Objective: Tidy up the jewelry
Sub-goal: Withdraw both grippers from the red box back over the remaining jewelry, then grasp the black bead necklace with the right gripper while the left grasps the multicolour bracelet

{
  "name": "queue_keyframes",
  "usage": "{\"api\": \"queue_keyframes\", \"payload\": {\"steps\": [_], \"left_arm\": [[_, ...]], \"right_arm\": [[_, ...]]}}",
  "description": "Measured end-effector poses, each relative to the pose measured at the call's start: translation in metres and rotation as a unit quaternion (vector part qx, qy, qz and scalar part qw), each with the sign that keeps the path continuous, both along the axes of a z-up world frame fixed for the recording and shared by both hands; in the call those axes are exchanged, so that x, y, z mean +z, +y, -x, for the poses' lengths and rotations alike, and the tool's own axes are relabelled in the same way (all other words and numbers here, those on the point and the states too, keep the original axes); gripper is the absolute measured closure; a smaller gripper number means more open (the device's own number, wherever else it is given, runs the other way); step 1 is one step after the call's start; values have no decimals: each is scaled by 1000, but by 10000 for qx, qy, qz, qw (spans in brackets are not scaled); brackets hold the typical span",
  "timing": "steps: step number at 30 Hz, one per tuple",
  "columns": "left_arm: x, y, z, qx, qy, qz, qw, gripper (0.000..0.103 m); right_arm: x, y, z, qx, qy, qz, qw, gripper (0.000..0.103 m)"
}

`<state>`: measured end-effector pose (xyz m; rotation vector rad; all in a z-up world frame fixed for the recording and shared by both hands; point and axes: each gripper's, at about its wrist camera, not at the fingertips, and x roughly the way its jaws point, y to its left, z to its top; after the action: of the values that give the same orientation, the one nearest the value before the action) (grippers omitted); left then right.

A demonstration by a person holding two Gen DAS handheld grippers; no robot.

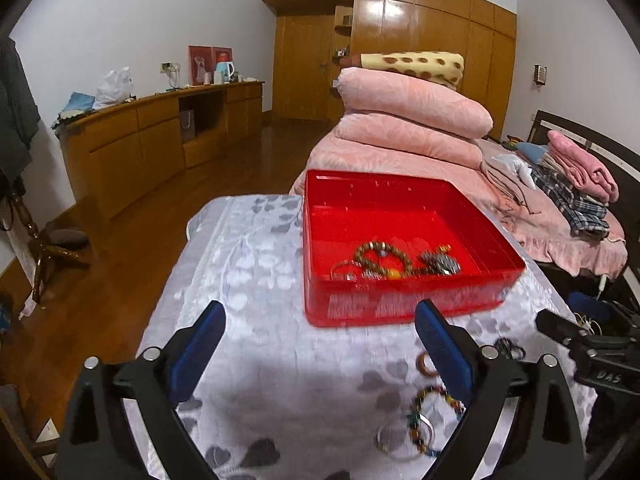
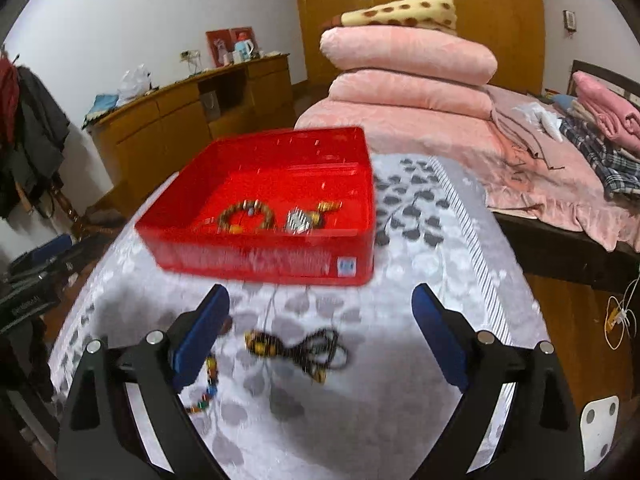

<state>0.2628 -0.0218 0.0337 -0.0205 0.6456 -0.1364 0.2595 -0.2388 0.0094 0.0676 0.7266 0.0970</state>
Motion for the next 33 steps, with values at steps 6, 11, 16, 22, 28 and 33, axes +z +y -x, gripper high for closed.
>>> {"api": "queue_keyframes", "payload": {"steps": [6,11,16,22,28,33], "left_arm": [[-15,-7,12,36,151,-56,9999,10],[-29,-11,17,24,321,-109,9994,10],[-40,-13,18,39,466,-175,9988,10],[-45,-11,20,39,554,-143,9984,10],[-46,-15,26,-72,558,-157,9983,11],[-48,-21,29,-237,718,5,9971,27]], "right_arm": [[-26,3,-5,195,373,-28,9991,24],[-44,4,-13,223,643,-122,9976,27],[-53,3,-14,402,859,-416,9946,51],[-50,8,1,503,964,-304,9936,68],[-50,17,25,805,1088,-345,9902,70],[-37,10,22,622,884,-168,9940,62]]}}
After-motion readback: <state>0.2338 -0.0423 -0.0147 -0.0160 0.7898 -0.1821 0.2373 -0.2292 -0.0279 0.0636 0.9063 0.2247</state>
